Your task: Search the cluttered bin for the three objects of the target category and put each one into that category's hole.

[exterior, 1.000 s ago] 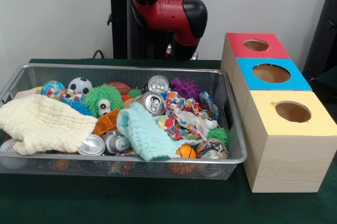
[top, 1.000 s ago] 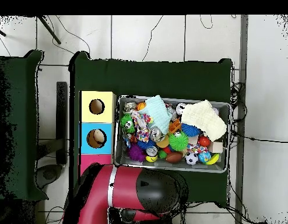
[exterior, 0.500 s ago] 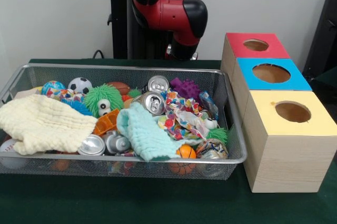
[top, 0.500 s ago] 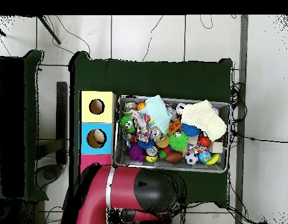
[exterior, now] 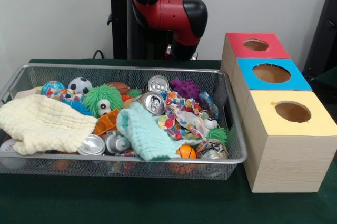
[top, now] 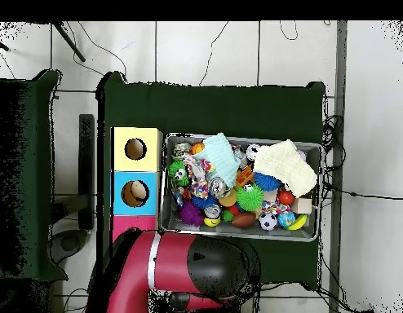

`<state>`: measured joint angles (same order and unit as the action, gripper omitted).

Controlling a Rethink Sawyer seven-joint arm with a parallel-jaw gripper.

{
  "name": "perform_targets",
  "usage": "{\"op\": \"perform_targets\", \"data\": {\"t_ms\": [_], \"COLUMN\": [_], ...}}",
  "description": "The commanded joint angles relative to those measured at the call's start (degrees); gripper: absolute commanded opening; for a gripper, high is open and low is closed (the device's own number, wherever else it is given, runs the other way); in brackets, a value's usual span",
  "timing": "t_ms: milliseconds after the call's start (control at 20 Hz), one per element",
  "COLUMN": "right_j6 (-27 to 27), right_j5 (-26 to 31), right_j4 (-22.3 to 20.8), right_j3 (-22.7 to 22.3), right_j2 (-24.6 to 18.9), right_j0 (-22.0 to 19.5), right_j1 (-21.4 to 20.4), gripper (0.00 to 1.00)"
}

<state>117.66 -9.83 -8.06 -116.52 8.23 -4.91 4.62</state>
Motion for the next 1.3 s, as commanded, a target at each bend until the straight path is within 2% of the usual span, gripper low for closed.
{"op": "perform_targets", "data": {"t_ms": [50, 750, 950, 1100, 1300], "right_j6": [11.4, 11.8, 12.7, 13.2, 13.2], "right_j5": [-9.0, -8.7, -9.8, -8.3, -9.0], "right_j4": [6.2, 6.5, 8.0, 9.3, 9.3], "right_j3": [15.4, 14.5, 13.6, 12.2, 12.7], "right_j2": [-5.5, -5.7, -4.1, -3.1, -3.5], "right_j0": [-1.2, -1.2, 1.0, 2.3, 2.0], "right_j1": [7.1, 6.3, 5.2, 3.8, 4.2], "gripper": [1.00, 1.00, 1.00, 1.00, 1.00]}}
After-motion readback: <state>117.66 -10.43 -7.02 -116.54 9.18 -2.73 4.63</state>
